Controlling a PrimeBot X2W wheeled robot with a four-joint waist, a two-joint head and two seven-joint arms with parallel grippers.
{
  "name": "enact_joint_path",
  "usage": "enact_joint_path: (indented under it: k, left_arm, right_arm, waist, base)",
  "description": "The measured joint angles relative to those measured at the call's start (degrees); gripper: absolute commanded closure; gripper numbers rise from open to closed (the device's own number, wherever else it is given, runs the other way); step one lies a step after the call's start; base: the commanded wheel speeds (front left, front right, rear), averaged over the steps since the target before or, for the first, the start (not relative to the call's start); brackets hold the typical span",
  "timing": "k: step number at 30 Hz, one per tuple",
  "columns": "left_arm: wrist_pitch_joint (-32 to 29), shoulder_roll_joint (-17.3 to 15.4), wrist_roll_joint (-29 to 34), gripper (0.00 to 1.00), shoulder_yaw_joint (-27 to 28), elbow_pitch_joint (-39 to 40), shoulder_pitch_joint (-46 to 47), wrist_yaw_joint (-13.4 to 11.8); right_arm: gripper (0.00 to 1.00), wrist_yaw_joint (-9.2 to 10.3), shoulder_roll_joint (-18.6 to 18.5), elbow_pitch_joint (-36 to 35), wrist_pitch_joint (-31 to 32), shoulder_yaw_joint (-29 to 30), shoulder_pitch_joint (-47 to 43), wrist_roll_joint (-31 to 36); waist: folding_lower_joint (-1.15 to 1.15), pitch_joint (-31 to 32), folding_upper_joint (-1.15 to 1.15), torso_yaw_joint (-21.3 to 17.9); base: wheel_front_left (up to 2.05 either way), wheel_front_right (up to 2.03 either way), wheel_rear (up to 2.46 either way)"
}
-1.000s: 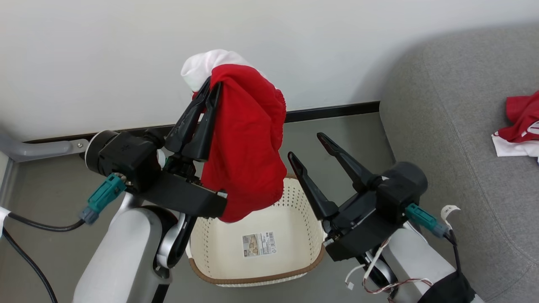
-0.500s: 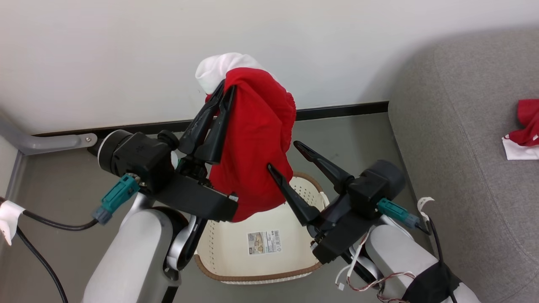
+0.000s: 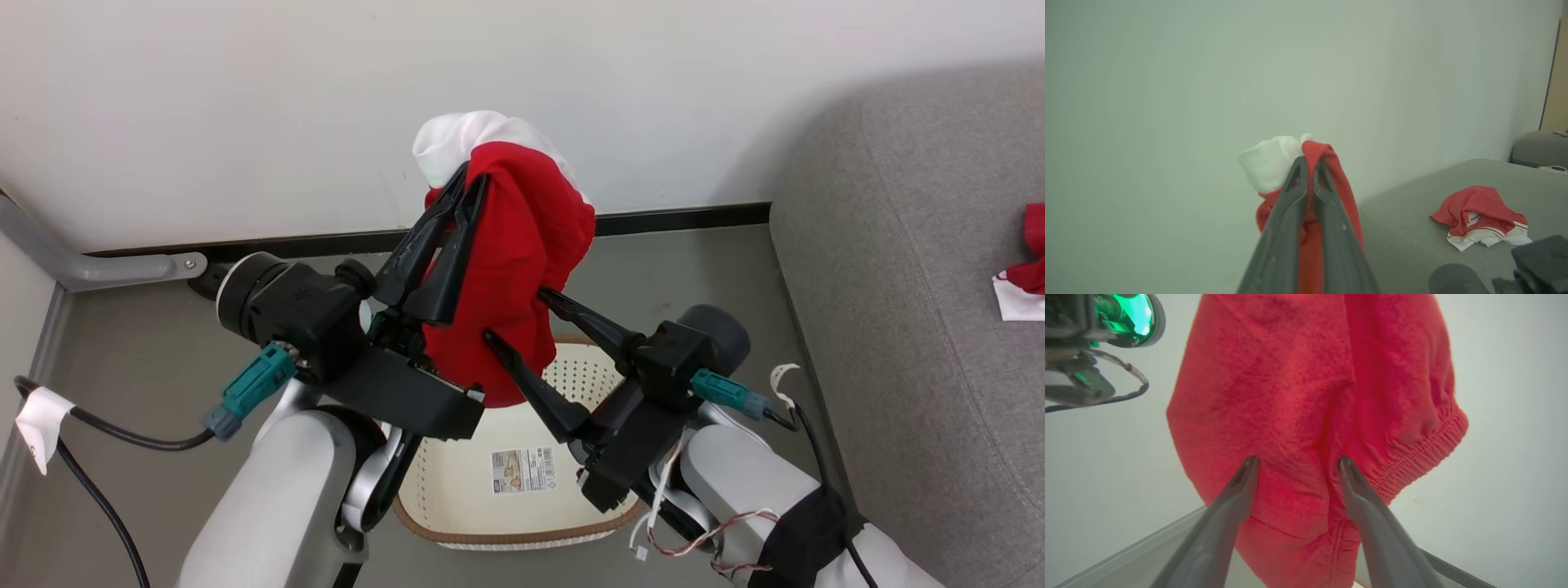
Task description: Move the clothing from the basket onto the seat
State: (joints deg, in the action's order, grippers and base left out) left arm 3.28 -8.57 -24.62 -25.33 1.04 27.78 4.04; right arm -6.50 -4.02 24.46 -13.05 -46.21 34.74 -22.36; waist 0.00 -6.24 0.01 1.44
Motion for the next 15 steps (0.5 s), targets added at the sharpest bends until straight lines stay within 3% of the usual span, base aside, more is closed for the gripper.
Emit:
enact_joint_path:
  k: [15]
  left_arm:
    - [-0.2,0.5,0.0,1.00,-0.9,0.1,0.7,0.0]
  right_arm:
    - [0.00,3.67,0.0,2.9,0.1,-4.4,6.7,-5.1]
  waist:
    - [0.00,-0.5,0.00,0.7]
  base:
    - [0.00,0.00,0.00]
